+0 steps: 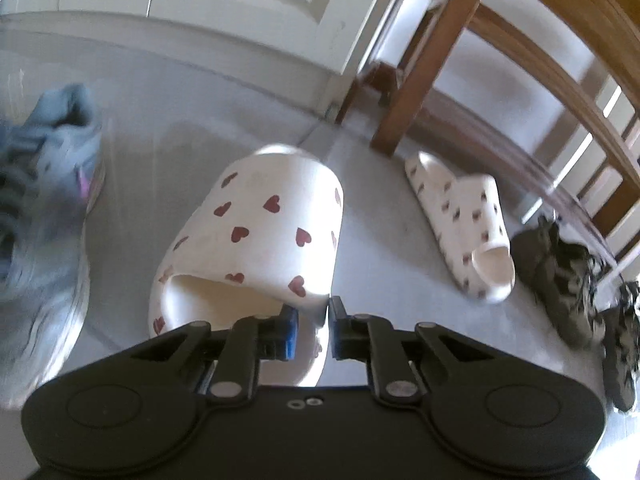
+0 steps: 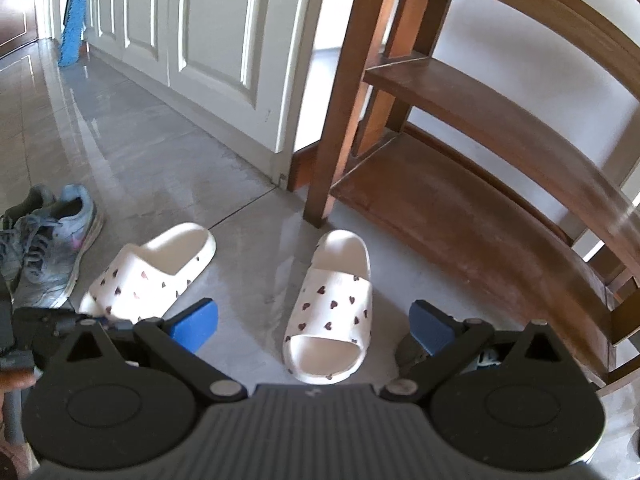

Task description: Organize scattered shoes

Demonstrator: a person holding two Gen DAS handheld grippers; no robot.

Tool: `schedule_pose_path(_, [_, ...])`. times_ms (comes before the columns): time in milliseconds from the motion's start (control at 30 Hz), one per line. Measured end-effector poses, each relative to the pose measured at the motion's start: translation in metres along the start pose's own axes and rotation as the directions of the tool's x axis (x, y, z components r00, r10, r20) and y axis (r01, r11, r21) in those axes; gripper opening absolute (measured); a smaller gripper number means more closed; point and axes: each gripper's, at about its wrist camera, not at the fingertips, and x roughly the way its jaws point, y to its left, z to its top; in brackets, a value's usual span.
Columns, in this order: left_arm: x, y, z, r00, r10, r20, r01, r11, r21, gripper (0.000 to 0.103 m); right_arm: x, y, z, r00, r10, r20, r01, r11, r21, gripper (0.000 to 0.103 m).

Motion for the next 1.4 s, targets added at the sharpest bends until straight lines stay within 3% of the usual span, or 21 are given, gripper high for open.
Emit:
schedule_pose_path(200, [-0.025,-0.005,-0.005,0.999,-0.008,-0.039,0.011,0.996,0.085,0.018,-0.010,-0.010,0.006,0.999,-0.027,0.039,0.027,1.000,-0.013,0.102])
schedule_pose_path(333, [-0.044,-0.015,0.005,0.998,-0.065,-0.019,0.067,0.987,0.145,0.019,-0.015,-0.032,0.002,0.996,-0.080,0.048,0.080,0.997,-0.006,0.102])
schedule_pose_path(467, [-0.029,-0.059,0.025,0.989,-0.139,0.046,0.121,0.954,0.274,0.020,-0.012,-0.059,-0.007,0.992,-0.123,0.012,0.123,0.992,0.029,0.102])
schedule_pose_path(600, [0.003,-0.104,0.034,0.985,-0.164,0.061,0.128,0.913,0.386,0.021,-0.013,-0.083,-0.019,0.985,-0.168,-0.025,0.169,0.985,0.042,0.102])
schedule_pose_path(733, [0.049,-0.148,0.038,0.990,-0.132,0.044,0.096,0.877,0.470,0.022,-0.015,-0.099,-0.035,0.977,-0.206,-0.048,0.207,0.978,0.009,0.102])
schedule_pose_path(867, [0.077,-0.168,0.033,0.995,-0.087,0.043,0.053,0.860,0.507,0.024,-0.008,-0.113,-0.053,0.970,-0.223,-0.093,0.223,0.975,-0.011,0.102])
schedule_pose_path(1067, [0.103,-0.175,0.025,0.999,-0.005,0.051,-0.021,0.862,0.506,0.025,0.005,-0.134,-0.080,0.966,-0.204,-0.159,0.211,0.977,0.025,0.102])
schedule_pose_path(1400, [0.112,-0.182,0.026,0.997,0.024,0.076,-0.060,0.848,0.527,0.032,0.006,-0.133,-0.087,0.972,-0.163,-0.171,0.176,0.982,0.066,0.102])
